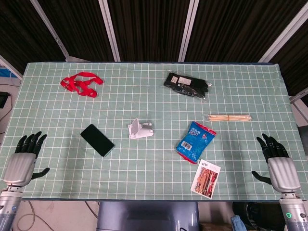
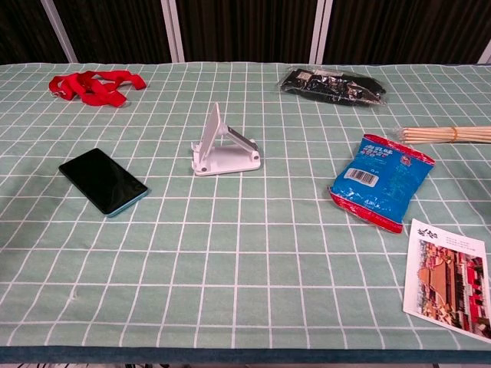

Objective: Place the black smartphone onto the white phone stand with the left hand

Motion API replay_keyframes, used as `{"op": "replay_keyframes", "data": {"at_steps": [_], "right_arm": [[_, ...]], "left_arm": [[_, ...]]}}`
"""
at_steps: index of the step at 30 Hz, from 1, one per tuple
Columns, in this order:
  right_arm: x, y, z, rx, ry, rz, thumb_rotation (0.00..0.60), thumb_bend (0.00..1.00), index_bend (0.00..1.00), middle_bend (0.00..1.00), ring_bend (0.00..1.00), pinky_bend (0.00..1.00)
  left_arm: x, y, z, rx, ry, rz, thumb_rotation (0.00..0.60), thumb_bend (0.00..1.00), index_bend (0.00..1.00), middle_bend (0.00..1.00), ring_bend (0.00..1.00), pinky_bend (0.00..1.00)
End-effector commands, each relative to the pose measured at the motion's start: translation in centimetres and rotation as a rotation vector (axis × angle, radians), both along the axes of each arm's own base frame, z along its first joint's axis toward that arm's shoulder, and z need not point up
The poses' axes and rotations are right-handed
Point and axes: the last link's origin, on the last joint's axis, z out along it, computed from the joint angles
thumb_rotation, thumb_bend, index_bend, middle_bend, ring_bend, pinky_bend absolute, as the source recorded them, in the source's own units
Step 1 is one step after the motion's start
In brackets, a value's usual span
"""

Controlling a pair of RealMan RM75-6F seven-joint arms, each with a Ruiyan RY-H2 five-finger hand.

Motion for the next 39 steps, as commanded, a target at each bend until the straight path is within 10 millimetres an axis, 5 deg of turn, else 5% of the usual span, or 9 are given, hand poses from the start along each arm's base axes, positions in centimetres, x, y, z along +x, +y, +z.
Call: {"op": "replay_keyframes", "data": {"at_steps": [1,31,39], "right_arm": [[0.0,0.0,0.0,0.000,0.000,0.000,0.600,0.09,0.00,0.00,0.00,0.15],[-0.2,-0.6,-0.1,-0.006,-0.044,-0.025,0.600,0.09,0.00,0.00,0.00,0.15],[-0.2,-0.6,-0.1,-0.001,-0.062,-0.045,0.600,0.09,0.00,0.00,0.00,0.15]], "left_arm": [[0.0,0.0,0.0,0.000,0.000,0.000,0.600,0.03,0.00,0.00,0.00,0.00],[0.0,1.1,0.0,-0.011,0.057,-0.002,0.600,0.03,0.00,0.00,0.00,0.00],[1.2,4.4,-0.3,-0.139,0.176,-0.065,0.600,0.06,0.00,0.00,0.00,0.00]]}}
